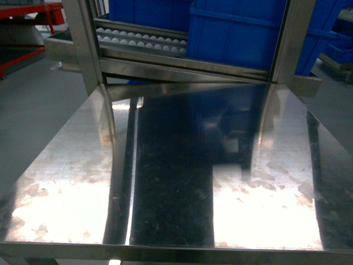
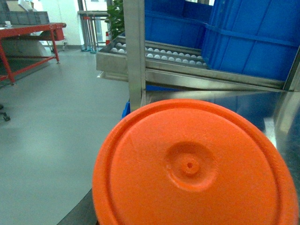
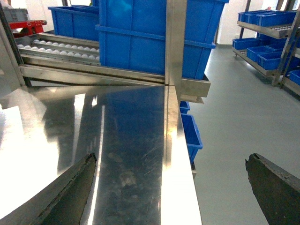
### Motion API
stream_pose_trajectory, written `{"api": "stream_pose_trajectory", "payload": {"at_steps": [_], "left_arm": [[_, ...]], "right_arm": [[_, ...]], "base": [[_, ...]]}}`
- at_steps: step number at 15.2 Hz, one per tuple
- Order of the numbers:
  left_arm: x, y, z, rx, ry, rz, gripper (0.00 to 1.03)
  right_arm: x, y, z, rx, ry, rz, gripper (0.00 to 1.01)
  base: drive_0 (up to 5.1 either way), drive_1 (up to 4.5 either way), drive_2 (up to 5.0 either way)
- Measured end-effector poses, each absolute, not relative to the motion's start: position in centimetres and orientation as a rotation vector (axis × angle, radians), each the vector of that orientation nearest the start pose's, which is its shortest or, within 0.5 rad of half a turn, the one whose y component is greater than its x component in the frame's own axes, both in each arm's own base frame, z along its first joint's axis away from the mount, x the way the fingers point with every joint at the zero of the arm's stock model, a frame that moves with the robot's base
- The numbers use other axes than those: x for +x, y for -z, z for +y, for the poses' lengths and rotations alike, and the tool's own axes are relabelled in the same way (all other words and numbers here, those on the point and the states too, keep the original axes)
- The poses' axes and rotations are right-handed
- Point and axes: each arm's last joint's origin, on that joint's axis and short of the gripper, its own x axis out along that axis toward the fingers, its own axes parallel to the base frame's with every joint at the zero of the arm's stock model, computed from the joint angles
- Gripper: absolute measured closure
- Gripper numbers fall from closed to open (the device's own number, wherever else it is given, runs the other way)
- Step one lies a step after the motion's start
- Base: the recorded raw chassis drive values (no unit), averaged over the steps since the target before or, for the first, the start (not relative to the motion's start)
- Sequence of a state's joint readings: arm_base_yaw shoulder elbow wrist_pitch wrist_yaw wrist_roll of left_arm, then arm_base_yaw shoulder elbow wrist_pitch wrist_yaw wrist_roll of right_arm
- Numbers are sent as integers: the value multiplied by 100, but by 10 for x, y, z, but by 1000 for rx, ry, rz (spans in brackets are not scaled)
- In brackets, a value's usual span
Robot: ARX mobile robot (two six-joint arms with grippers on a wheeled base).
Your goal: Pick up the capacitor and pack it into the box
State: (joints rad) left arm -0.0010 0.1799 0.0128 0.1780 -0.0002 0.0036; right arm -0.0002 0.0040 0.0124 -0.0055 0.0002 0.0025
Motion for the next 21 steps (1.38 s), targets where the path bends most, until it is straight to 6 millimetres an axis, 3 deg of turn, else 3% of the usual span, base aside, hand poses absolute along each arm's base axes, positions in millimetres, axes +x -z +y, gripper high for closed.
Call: {"api": "stream_pose_trajectory", "payload": {"at_steps": [2,3,21], "left_arm": [[100,-163,0,4,4,47,59],[97,-169,0,4,1,-16,59],[97,-167,0,4,0,-1,59]], "right_arm": [[97,-167,0,2,1,-3,3],[97,-167,0,2,0,-2,3],[97,-167,0,2,0,-6,3]], "base": [[0,0,0],[0,0,0],[0,0,0]]}}
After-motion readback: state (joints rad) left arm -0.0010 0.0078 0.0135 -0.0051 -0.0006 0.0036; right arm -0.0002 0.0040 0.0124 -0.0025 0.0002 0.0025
